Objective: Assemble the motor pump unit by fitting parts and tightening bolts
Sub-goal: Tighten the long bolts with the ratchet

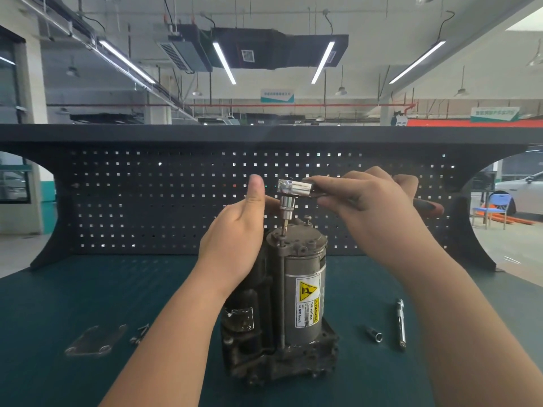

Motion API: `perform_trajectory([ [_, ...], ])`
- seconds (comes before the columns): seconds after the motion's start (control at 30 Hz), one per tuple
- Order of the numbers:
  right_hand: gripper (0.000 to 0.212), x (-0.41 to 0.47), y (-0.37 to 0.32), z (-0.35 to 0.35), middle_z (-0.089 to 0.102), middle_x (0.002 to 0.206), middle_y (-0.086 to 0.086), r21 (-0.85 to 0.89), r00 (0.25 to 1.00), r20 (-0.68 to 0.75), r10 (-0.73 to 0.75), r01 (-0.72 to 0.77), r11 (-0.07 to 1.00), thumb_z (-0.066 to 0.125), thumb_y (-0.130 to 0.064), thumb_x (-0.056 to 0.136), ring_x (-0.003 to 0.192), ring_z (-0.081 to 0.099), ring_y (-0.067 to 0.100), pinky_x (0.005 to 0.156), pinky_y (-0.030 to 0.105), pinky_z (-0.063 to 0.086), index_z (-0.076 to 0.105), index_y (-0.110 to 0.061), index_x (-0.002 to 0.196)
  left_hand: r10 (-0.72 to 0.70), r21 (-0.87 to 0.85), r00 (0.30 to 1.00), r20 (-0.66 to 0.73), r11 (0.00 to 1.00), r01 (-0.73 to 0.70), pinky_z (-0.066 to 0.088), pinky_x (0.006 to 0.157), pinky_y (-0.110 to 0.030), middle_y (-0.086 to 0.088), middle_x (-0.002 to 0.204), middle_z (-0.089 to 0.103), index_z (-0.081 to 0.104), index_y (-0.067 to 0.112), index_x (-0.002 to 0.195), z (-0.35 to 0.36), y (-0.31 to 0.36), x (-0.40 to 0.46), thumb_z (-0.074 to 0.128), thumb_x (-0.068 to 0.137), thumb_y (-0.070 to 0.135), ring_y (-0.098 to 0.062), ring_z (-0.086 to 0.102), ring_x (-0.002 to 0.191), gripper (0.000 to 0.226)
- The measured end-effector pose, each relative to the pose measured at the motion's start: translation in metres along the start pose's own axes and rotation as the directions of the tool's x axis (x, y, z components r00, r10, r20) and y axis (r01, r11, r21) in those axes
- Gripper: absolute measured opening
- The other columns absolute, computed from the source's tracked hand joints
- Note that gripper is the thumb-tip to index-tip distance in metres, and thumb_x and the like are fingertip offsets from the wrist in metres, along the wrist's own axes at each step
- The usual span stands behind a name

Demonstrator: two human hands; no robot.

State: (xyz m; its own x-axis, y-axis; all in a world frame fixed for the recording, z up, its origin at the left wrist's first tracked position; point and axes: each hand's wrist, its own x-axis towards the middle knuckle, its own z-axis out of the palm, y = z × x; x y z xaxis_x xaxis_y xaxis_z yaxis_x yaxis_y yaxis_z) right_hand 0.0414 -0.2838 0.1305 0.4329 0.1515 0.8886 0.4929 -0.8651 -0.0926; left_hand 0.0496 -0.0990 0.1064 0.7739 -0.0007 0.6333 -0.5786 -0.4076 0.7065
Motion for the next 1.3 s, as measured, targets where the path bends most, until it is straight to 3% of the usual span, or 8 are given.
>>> perform_trajectory([
  [0.1, 0.026, 0.0, -0.003, 0.0, 0.063, 0.085, -0.014, -0.021, 1.0, -0.006, -0.017, 0.017, 1.0, 0.056, -0.038, 0.094, 0.096, 0.043, 0.016, 0.082, 0.035, 0.015, 0.063, -0.049, 0.117, 0.094, -0.008, 0.995, 0.042, 0.996, -0.094, 0.049, 0.092, -0.046, 0.002, 0.093, 0.073, 0.07, 0.023, 0.1, 0.0, 0.001, 0.0, 0.022, 0.079, 0.084, -0.015, 0.066, 0.095, 0.079],
  [0.27, 0.027, 0.0, -0.009, -0.005, 0.065, 0.087, -0.014, -0.06, 0.999, -0.008, -0.046, 0.046, 0.997, 0.057, -0.037, 0.094, 0.096, 0.043, 0.016, 0.081, 0.036, 0.015, 0.063, -0.05, 0.117, 0.171, -0.114, 0.985, 0.031, 0.979, -0.167, 0.055, 0.086, -0.043, 0.014, 0.079, 0.075, 0.071, 0.049, 0.091, 0.001, 0.001, 0.0, 0.065, 0.075, 0.062, -0.003, 0.07, 0.083, 0.022],
  [0.53, 0.026, -0.002, -0.021, -0.004, 0.053, 0.095, -0.009, -0.148, 0.988, -0.137, -0.075, 0.054, 0.988, 0.07, -0.032, 0.086, 0.098, 0.036, 0.025, 0.078, 0.035, 0.015, 0.07, -0.045, 0.108, 0.174, -0.142, 0.985, 0.001, 0.975, -0.172, 0.047, 0.067, -0.009, 0.014, 0.075, 0.074, 0.076, 0.04, 0.08, -0.001, -0.005, 0.003, 0.064, 0.086, 0.044, 0.001, 0.068, 0.078, 0.014],
  [0.7, 0.027, -0.005, -0.025, 0.002, 0.044, 0.087, -0.009, -0.154, 0.997, -0.057, -0.057, 0.048, 0.987, 0.076, -0.024, 0.082, 0.093, 0.038, 0.024, 0.074, 0.033, 0.011, 0.074, -0.036, 0.106, 0.156, -0.002, 0.986, -0.062, 0.988, -0.156, 0.046, 0.069, -0.022, 0.024, 0.074, 0.072, 0.073, 0.05, 0.078, 0.001, -0.011, 0.001, 0.064, 0.088, 0.044, 0.006, 0.064, 0.08, 0.015],
  [0.87, 0.021, -0.006, -0.031, 0.003, 0.046, 0.084, -0.006, -0.131, 0.995, -0.104, -0.007, -0.006, 0.991, 0.071, -0.026, 0.085, 0.088, 0.042, 0.023, 0.075, 0.034, 0.019, 0.074, -0.034, 0.105, 0.115, -0.096, 0.988, -0.101, 0.987, -0.125, 0.042, 0.066, -0.022, 0.018, 0.07, 0.072, 0.075, 0.041, 0.073, 0.003, -0.009, 0.001, 0.062, 0.089, 0.042, 0.006, 0.065, 0.073, 0.02],
  [1.0, 0.005, -0.012, -0.051, 0.014, 0.053, 0.074, -0.005, 0.032, 0.94, -0.301, 0.16, -0.158, 0.987, 0.075, -0.019, 0.081, 0.071, 0.056, 0.022, 0.058, 0.028, 0.032, 0.072, -0.021, 0.085, 0.068, -0.129, 0.983, -0.171, 0.987, -0.091, 0.053, 0.074, -0.036, 0.009, 0.069, 0.073, 0.077, 0.032, 0.07, 0.005, -0.009, 0.002, 0.062, 0.091, 0.04, -0.01, 0.068, 0.072, 0.026],
  [1.1, 0.006, -0.019, -0.064, 0.023, 0.059, 0.067, -0.006, 0.12, 0.897, -0.407, 0.173, -0.136, 0.983, 0.073, -0.015, 0.08, 0.06, 0.055, 0.017, 0.051, 0.028, 0.039, 0.069, -0.019, 0.078, 0.047, -0.154, 0.975, -0.219, 0.985, -0.082, 0.052, 0.075, -0.034, 0.006, 0.068, 0.073, 0.076, 0.028, 0.067, 0.005, -0.009, 0.002, 0.061, 0.091, 0.042, -0.012, 0.067, 0.073, 0.032],
  [1.3, 0.045, -0.015, -0.056, 0.021, 0.058, 0.047, -0.01, 0.621, 0.844, 0.017, 0.535, -0.428, 0.656, 0.062, -0.054, 0.084, 0.046, 0.051, 0.001, 0.046, 0.011, 0.037, 0.063, -0.019, 0.056, 0.073, -0.203, 0.981, -0.179, 0.973, -0.109, 0.048, 0.07, -0.024, 0.012, 0.073, 0.074, 0.076, 0.03, 0.071, 0.002, -0.007, 0.001, 0.058, 0.092, 0.041, -0.001, 0.068, 0.077, 0.029],
])
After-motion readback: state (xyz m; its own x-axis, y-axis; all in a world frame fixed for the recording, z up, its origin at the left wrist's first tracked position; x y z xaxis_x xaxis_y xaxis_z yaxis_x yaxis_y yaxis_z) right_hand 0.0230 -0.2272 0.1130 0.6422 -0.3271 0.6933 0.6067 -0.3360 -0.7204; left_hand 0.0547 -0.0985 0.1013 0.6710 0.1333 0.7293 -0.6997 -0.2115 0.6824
